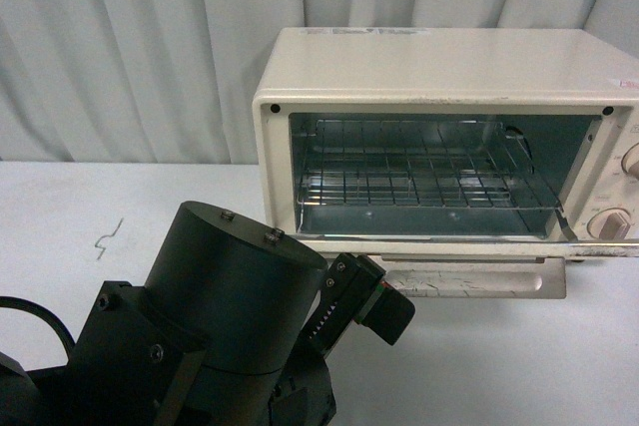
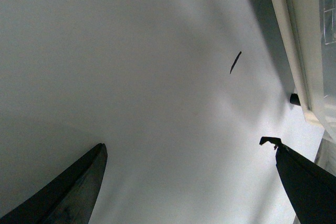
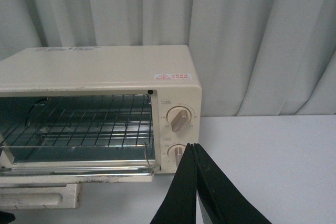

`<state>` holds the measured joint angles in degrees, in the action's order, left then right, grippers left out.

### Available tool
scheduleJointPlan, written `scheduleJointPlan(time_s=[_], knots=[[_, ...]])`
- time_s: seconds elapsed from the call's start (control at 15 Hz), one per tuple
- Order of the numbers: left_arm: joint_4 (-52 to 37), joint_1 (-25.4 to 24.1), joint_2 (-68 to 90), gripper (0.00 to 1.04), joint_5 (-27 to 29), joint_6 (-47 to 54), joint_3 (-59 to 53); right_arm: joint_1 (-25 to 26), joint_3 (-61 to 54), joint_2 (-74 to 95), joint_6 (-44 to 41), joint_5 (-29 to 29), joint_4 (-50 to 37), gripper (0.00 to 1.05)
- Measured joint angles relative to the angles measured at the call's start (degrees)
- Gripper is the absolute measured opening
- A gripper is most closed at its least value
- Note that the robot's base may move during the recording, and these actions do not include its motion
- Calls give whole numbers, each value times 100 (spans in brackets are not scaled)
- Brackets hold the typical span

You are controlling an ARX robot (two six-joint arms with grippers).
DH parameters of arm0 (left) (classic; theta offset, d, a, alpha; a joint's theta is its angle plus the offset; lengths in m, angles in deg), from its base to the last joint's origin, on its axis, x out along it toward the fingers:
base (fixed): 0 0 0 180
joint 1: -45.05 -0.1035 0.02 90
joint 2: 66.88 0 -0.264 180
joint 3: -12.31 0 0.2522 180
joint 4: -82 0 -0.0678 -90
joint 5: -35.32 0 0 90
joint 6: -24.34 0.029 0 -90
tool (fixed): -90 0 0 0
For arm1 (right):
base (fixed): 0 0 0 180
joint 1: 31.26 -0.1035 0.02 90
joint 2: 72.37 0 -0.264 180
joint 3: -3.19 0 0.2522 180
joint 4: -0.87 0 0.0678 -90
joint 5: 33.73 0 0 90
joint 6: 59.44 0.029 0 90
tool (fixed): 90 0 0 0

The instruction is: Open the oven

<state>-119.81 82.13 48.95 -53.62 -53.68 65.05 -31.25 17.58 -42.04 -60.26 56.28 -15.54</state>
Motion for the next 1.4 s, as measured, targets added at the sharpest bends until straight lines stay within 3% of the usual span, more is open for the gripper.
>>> scheduleJointPlan(time_s=[0.93,1.0,1.4], knots=[[-2,0,0,98,0,2,0,0,0,-2116,0,2,2146,2],[-2,2,0,98,0,2,0,0,0,-2653,0,-11,2953,2],[4,0,0,98,0,0,0,0,0,-3014,0,0,3040,2]])
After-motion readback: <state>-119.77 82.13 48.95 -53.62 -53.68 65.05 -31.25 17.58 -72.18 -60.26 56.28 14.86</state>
